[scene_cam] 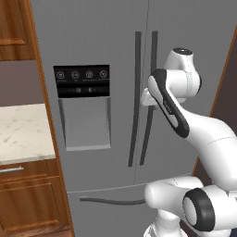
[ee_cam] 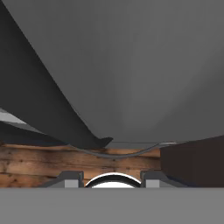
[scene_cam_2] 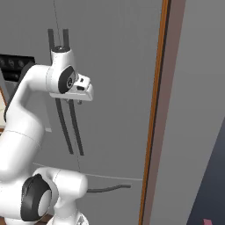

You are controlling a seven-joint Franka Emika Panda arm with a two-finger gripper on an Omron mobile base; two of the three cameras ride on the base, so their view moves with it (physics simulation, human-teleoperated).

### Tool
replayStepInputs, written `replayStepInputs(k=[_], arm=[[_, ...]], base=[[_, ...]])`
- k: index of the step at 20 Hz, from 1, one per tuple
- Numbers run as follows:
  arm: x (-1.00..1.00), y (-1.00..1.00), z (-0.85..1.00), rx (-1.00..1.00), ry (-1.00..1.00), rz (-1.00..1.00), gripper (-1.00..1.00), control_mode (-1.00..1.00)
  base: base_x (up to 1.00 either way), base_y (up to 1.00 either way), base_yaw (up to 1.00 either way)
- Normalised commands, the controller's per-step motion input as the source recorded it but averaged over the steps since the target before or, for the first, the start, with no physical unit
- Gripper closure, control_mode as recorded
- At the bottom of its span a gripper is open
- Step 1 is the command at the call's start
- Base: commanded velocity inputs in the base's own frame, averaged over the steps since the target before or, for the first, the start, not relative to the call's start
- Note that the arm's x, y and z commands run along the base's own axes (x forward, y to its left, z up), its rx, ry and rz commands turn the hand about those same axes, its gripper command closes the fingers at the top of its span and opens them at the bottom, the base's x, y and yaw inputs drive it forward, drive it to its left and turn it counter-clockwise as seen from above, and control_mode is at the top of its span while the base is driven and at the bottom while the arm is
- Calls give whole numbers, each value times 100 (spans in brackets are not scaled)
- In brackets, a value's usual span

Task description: Open the fridge, remove the apple, lemon wedge, and chicken drumstick, and place them on any counter.

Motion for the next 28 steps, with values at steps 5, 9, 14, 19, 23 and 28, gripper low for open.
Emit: replayStepInputs(k=[5, 9, 14, 19, 23, 28], arm=[[0, 0, 0, 0, 0, 0, -100, 100], [0, 0, 0, 0, 0, 0, -100, 100], [0, 0, 0, 0, 0, 0, -100, 100], [0, 0, 0, 0, 0, 0, -100, 100], [0, 0, 0, 0, 0, 0, -100, 100], [0, 0, 0, 0, 0, 0, -100, 100]], base=[[-14, 0, 0], [-37, 29, 2], [-37, 41, 0], [-32, 21, 0], [-54, 0, 0], [-50, 0, 0]])
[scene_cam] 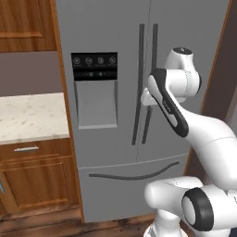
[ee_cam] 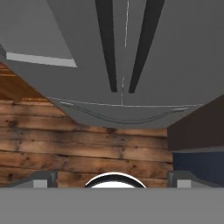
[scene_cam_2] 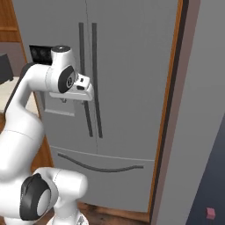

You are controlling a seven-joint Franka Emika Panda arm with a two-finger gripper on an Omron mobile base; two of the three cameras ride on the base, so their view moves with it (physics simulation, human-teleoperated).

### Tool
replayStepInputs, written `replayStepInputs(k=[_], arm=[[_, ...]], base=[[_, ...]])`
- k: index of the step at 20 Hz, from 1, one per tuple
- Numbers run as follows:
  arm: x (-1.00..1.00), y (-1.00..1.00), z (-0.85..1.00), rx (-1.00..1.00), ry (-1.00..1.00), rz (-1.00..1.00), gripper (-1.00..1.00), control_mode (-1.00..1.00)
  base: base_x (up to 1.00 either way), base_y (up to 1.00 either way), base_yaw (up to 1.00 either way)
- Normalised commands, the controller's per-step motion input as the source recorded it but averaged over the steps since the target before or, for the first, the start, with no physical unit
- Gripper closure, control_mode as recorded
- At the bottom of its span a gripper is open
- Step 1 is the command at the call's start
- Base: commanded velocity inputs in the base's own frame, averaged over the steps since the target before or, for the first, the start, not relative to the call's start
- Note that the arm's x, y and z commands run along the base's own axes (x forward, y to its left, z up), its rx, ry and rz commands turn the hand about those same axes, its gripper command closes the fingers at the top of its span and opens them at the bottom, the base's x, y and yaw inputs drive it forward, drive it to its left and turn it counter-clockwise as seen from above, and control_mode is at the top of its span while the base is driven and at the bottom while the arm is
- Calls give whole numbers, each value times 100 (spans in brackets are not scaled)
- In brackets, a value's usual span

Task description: Open the fridge, remove the apple, lemon wedge, and chicken drumstick, and place them on any counter.

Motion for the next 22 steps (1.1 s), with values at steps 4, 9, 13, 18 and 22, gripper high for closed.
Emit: replayStepInputs(k=[4, 9, 13, 18, 22], arm=[[0, 0, 0, 0, 0, 0, -100, 100], [0, 0, 0, 0, 0, 0, -100, 100], [0, 0, 0, 0, -5, 0, -100, -100], [0, -1, 0, 0, -57, 0, -100, -100], [1, -4, 9, 0, -39, 0, -100, -100]], base=[[-27, 0, 0], [-5, -12, 0], [1, -3, 0], [0, 0, 0], [0, 0, 0]])
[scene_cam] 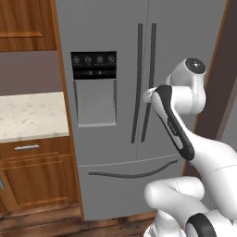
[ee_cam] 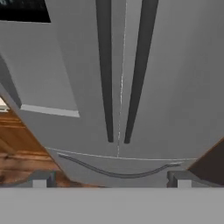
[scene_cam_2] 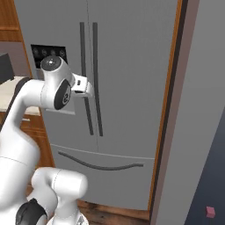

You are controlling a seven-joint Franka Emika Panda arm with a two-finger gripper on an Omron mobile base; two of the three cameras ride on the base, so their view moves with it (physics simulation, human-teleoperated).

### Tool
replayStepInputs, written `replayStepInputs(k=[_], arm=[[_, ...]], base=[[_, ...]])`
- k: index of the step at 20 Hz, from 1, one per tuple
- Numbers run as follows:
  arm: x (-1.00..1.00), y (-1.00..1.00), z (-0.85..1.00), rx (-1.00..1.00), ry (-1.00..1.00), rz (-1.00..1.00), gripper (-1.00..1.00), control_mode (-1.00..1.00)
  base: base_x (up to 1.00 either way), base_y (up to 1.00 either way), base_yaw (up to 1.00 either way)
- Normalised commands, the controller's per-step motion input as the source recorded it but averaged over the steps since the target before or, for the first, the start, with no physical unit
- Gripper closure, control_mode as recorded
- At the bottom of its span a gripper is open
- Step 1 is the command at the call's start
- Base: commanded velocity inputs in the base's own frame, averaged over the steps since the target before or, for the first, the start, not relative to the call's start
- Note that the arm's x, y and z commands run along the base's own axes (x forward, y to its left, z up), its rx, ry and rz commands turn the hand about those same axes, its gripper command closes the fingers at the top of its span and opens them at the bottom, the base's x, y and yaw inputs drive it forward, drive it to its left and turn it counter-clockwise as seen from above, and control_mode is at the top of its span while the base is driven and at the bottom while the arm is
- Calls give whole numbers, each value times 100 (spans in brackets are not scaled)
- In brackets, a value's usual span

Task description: Open the fridge, remove the apple, lemon wedge, and chicken drumstick, and place them on any counter.

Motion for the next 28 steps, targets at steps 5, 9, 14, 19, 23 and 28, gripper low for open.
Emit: replayStepInputs(k=[5, 9, 14, 19, 23, 28], arm=[[8, -19, 13, 0, -5, 0, -100, -100], [0, -11, 0, 0, 1, 0, -100, -100], [10, -4, 11, 7, 0, 0, -100, -100], [40, -9, 66, 18, -3, 0, -100, -100], [53, 0, 72, 7, 0, -4, -100, -100], [59, 0, 21, 0, -1, -7, -100, -100]], base=[[0, 0, 0], [0, 0, 0], [0, 0, 0], [0, 0, 0], [0, 0, 0], [0, 0, 0]])
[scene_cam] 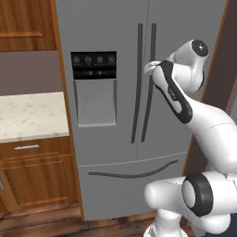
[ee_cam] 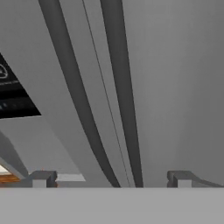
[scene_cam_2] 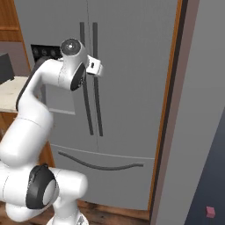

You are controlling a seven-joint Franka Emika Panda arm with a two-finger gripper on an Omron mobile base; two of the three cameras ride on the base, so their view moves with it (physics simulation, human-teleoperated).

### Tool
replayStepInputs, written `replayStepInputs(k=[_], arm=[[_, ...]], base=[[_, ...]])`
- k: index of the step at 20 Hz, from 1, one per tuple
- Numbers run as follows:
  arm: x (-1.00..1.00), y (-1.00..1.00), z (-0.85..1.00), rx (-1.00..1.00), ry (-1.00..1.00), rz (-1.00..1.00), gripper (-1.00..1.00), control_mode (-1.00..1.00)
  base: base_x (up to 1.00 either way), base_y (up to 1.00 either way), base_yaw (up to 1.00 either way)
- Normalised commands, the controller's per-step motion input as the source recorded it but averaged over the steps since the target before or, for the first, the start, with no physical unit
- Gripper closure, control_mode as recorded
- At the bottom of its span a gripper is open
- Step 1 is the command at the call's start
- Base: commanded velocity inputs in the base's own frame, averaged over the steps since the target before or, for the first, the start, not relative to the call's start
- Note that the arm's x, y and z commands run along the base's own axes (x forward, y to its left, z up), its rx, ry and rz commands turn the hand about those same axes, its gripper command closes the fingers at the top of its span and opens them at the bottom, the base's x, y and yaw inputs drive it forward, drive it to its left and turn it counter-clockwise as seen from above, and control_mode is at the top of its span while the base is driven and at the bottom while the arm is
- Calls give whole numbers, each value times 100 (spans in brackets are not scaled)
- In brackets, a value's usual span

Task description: Open the fridge, remove the apple, lemon wedge, and chicken drumstick, and place them on any counter.

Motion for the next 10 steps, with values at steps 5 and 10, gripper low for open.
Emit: replayStepInputs(k=[5, 10], arm=[[13, 0, -10, -2, -20, -4, -100, -100], [24, 0, -1, 0, -22, -1, -100, -100]], base=[[0, 0, 0], [0, 0, 0]])
